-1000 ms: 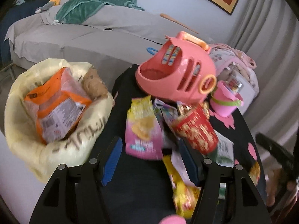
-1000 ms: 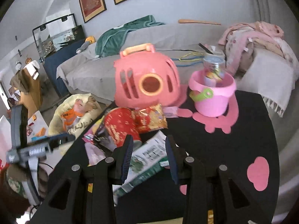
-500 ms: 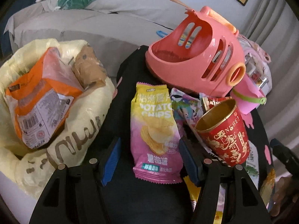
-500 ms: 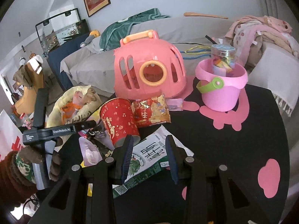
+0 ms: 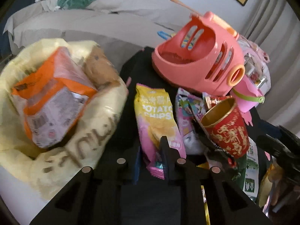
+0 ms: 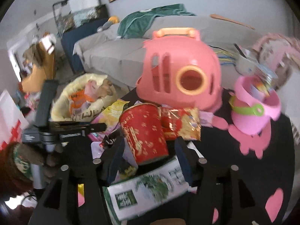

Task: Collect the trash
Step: 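Grasp the red paper cup on the table with the right gripper, then lift the red cup with the right gripper while the left gripper grasps the potato chips bag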

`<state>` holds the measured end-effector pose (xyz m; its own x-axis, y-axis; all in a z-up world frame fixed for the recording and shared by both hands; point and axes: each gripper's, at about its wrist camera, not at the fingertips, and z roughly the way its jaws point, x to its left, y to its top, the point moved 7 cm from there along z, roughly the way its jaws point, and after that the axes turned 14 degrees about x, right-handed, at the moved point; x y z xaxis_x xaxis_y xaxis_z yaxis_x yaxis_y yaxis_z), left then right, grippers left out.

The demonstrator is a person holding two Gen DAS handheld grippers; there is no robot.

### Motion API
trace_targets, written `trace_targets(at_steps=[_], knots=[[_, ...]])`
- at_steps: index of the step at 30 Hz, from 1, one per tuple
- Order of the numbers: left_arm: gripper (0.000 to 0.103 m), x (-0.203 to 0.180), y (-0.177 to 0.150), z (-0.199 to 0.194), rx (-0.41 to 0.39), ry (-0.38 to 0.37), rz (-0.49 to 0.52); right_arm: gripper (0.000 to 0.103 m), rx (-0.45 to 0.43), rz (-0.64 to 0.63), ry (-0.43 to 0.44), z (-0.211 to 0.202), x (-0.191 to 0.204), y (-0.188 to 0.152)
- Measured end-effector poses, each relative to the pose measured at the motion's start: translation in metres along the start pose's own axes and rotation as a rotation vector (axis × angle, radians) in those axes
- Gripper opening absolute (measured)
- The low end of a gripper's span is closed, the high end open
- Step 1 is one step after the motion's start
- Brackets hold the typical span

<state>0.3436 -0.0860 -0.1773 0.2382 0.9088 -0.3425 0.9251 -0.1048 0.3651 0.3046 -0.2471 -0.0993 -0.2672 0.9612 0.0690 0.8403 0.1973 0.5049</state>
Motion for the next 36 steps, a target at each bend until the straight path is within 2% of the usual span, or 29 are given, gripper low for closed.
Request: trace_targets(at_steps=[6, 10, 12, 14, 16, 20, 22, 25, 27, 33, 36], knots=[[0.016, 0.009, -0.011, -0.027, -0.031, -0.038, 0.014, 0.055, 0.071, 0.007, 0.028, 0.034, 0.011, 0.020], [0.016, 0.016, -0.021, -0.035, -0.018, -0.063, 0.017, 0.057, 0.108, 0.016, -0.024, 0.053, 0.009, 0.028], [0.016, 0.015, -0.026, -0.038, -0.016, -0.070, 0.021, 0.062, 0.130, 0.027, -0.004, 0.060, 0.008, 0.027], [0.016, 0.017, -0.032, -0.041, -0.015, -0.073, 0.026, 0.062, 0.142, 0.029, 0.002, 0.063, 0.009, 0.024], [0.016, 0.016, -0.036, -0.042, -0.013, -0.074, 0.031, 0.062, 0.147, 0.017, -0.014, 0.062, 0.010, 0.022], [0.016, 0.013, -0.043, -0.039, -0.004, -0.070, 0.032, 0.060, 0.218, -0.022, -0.063, 0.072, 0.015, 0.010], [0.016, 0.011, -0.048, -0.040, -0.001, -0.065, 0.038, 0.059, 0.183, 0.005, -0.079, 0.065, 0.011, 0.007], [0.016, 0.009, -0.055, -0.045, -0.001, -0.063, 0.043, 0.058, 0.111, 0.084, -0.009, 0.043, 0.004, 0.009], [0.016, 0.008, -0.056, -0.050, -0.011, -0.064, 0.042, 0.058, 0.068, 0.114, -0.009, 0.026, 0.000, 0.010], [0.015, 0.012, -0.054, -0.085, -0.102, -0.051, 0.023, 0.058, -0.003, 0.097, -0.021, -0.013, 0.011, 0.009], [0.015, 0.020, -0.047, -0.118, -0.180, -0.025, 0.013, 0.058, -0.034, 0.079, -0.020, -0.027, 0.024, 0.010]])
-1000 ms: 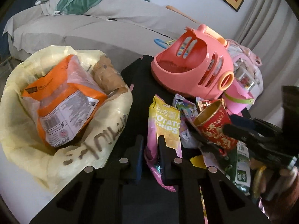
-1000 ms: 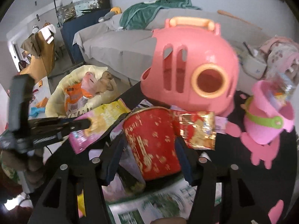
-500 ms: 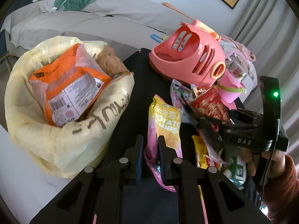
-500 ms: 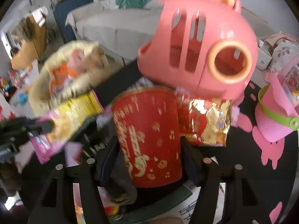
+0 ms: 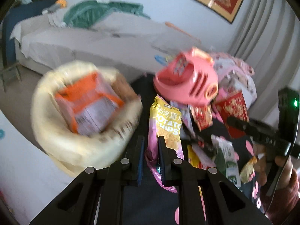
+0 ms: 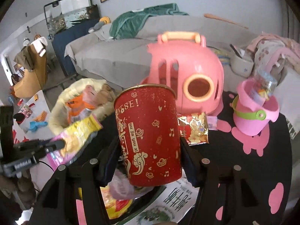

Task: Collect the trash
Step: 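Lift the red cup with the right gripper while the left gripper grasps the potato chips bag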

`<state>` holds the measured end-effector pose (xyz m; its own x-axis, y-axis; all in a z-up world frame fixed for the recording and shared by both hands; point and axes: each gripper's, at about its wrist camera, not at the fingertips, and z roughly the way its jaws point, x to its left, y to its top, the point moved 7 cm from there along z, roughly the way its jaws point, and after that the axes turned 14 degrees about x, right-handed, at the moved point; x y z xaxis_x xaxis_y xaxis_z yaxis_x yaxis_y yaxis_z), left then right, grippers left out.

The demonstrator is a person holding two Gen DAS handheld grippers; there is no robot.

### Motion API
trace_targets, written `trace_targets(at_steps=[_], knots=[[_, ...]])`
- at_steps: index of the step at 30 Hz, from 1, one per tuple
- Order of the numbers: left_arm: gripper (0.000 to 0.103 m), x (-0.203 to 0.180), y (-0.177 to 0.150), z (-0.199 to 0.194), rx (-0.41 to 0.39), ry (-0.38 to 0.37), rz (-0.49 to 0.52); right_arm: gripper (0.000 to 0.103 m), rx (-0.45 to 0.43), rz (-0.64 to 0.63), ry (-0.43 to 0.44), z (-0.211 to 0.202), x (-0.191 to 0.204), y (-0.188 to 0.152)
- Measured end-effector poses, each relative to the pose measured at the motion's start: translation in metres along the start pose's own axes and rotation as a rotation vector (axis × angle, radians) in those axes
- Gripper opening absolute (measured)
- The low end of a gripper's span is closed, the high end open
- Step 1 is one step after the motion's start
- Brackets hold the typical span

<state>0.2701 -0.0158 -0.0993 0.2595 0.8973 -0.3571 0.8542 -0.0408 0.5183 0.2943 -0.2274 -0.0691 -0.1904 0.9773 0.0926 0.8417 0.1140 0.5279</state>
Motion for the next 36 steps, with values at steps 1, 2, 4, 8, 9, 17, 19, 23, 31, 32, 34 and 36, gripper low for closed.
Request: trace_targets(at_steps=[1, 2, 4, 8, 9, 17, 19, 23, 31, 32, 34, 36], knots=[[0.015, 0.004, 0.007, -0.016, -0.041, 0.019, -0.005, 0.058, -0.012, -0.005, 0.003, -0.005, 0.003, 0.001], [0.015, 0.008, 0.012, -0.028, -0.071, 0.036, -0.009, 0.058, -0.031, -0.009, 0.011, -0.012, 0.009, 0.003], [0.015, 0.015, 0.022, -0.050, -0.125, 0.084, -0.009, 0.058, -0.069, -0.014, 0.034, -0.025, 0.019, 0.010], [0.015, 0.028, 0.035, -0.086, -0.203, 0.162, -0.013, 0.058, -0.133, -0.036, 0.079, -0.042, 0.047, 0.029], [0.015, 0.031, 0.037, -0.093, -0.217, 0.174, -0.015, 0.058, -0.144, -0.044, 0.084, -0.045, 0.054, 0.033], [0.015, 0.052, 0.039, -0.128, -0.284, 0.232, -0.030, 0.058, -0.189, -0.119, 0.132, -0.055, 0.111, 0.052], [0.015, 0.059, 0.038, -0.132, -0.287, 0.232, -0.042, 0.058, -0.193, -0.143, 0.134, -0.057, 0.125, 0.056], [0.015, 0.072, 0.036, -0.129, -0.279, 0.224, -0.074, 0.058, -0.196, -0.164, 0.133, -0.053, 0.138, 0.061], [0.015, 0.089, 0.035, -0.099, -0.232, 0.210, -0.115, 0.058, -0.174, -0.162, 0.168, -0.034, 0.152, 0.071], [0.015, 0.091, 0.035, -0.096, -0.227, 0.208, -0.118, 0.058, -0.169, -0.163, 0.173, -0.031, 0.153, 0.072], [0.015, 0.096, 0.035, -0.088, -0.214, 0.205, -0.127, 0.058, -0.157, -0.163, 0.179, -0.024, 0.154, 0.073], [0.015, 0.098, 0.037, -0.082, -0.202, 0.204, -0.132, 0.058, -0.142, -0.164, 0.183, -0.015, 0.155, 0.073]])
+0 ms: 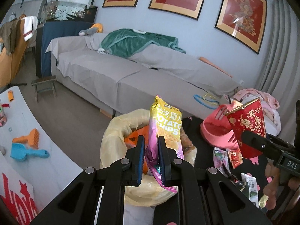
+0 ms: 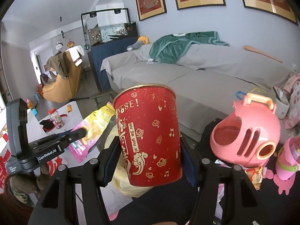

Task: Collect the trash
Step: 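Lift the red cup with the right gripper while the left gripper grasps the potato chips bag, then drop the chips bag and red cup into the yellow trash bag with both grippers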

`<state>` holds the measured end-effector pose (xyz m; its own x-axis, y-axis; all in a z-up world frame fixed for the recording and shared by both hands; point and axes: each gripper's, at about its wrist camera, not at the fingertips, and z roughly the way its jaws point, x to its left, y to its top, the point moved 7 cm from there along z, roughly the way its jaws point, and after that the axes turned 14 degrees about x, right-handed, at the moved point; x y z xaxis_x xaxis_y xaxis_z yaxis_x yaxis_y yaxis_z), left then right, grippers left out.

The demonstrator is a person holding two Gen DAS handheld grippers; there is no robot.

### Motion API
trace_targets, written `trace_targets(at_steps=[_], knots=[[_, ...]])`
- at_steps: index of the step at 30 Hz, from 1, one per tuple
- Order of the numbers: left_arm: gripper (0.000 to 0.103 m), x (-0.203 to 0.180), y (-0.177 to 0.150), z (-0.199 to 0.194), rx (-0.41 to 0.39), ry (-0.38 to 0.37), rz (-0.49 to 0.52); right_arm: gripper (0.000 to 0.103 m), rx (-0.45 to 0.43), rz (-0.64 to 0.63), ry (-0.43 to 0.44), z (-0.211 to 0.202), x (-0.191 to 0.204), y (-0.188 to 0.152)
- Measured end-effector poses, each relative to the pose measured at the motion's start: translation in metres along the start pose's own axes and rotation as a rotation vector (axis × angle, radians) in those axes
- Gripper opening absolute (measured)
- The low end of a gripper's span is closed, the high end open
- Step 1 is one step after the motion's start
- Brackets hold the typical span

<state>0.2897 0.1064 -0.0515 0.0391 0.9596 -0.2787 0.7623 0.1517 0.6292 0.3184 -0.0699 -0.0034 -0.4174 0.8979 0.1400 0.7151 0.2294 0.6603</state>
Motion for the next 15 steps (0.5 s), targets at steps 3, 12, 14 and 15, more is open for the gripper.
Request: trace_targets(at_steps=[3, 12, 14, 15], knots=[[0.015, 0.002, 0.000, 0.014, 0.025, 0.000, -0.006, 0.058, 0.025, 0.006, 0.008, 0.012, -0.004, -0.002], [0.015, 0.000, 0.001, 0.063, 0.103, -0.002, -0.010, 0.058, 0.071, 0.044, 0.016, 0.039, -0.030, -0.005], [0.015, -0.002, 0.002, 0.074, 0.118, 0.000, -0.007, 0.058, 0.079, 0.054, 0.015, 0.043, -0.034, -0.006], [0.015, -0.002, 0.002, 0.080, 0.124, 0.000, -0.008, 0.058, 0.081, 0.058, 0.016, 0.044, -0.037, -0.006]])
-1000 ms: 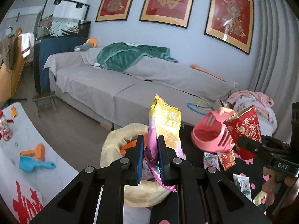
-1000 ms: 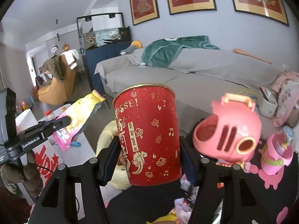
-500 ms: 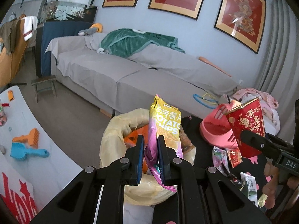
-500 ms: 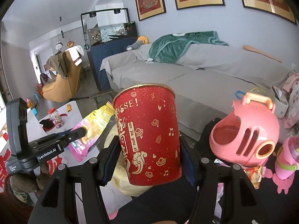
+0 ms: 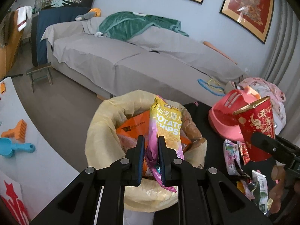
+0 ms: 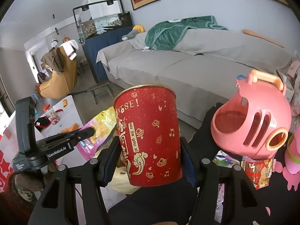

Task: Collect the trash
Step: 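Drop the chips bag and red cup into the yellow trash bag with both grippers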

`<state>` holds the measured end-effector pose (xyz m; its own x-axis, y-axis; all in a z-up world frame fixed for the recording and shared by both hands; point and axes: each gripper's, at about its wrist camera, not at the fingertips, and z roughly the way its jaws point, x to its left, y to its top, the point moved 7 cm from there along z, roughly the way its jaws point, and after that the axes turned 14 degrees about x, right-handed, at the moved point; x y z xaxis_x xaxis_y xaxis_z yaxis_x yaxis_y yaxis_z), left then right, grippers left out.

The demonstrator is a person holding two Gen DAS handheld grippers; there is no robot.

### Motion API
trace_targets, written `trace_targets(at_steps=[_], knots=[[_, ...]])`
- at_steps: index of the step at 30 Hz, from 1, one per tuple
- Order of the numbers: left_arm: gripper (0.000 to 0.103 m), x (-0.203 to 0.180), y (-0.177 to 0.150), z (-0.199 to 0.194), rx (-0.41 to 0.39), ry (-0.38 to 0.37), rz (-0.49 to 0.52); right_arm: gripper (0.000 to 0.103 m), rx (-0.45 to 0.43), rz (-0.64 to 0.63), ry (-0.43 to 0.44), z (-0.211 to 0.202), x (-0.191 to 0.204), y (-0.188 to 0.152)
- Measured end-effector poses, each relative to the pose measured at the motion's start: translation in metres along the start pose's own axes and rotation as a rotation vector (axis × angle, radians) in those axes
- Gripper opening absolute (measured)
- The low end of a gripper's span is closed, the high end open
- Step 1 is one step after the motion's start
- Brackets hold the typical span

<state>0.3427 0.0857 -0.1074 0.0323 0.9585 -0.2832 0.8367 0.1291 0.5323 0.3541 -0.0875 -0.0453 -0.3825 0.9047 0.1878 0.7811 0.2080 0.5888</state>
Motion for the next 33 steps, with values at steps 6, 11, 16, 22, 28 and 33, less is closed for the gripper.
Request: trace_targets(at_steps=[6, 11, 16, 22, 28, 33], knots=[[0.022, 0.003, 0.007, 0.020, 0.011, -0.085, -0.026, 0.058, 0.022, 0.017, -0.003, 0.011, -0.010, -0.001], [0.050, 0.014, 0.009, 0.026, 0.008, -0.138, -0.078, 0.058, 0.041, 0.022, -0.008, 0.021, -0.010, -0.002], [0.050, 0.039, 0.009, 0.010, -0.039, -0.117, -0.135, 0.058, 0.081, 0.015, 0.009, 0.038, -0.003, 0.005], [0.050, 0.071, 0.004, -0.012, -0.092, -0.080, -0.186, 0.058, 0.165, -0.070, 0.057, 0.082, 0.037, 0.027], [0.050, 0.092, -0.004, -0.028, -0.139, -0.011, -0.171, 0.058, 0.389, -0.075, 0.074, 0.179, 0.060, 0.043], [0.050, 0.112, -0.010, -0.027, -0.137, 0.001, -0.193, 0.057, 0.652, -0.044, 0.056, 0.256, 0.060, 0.022]])
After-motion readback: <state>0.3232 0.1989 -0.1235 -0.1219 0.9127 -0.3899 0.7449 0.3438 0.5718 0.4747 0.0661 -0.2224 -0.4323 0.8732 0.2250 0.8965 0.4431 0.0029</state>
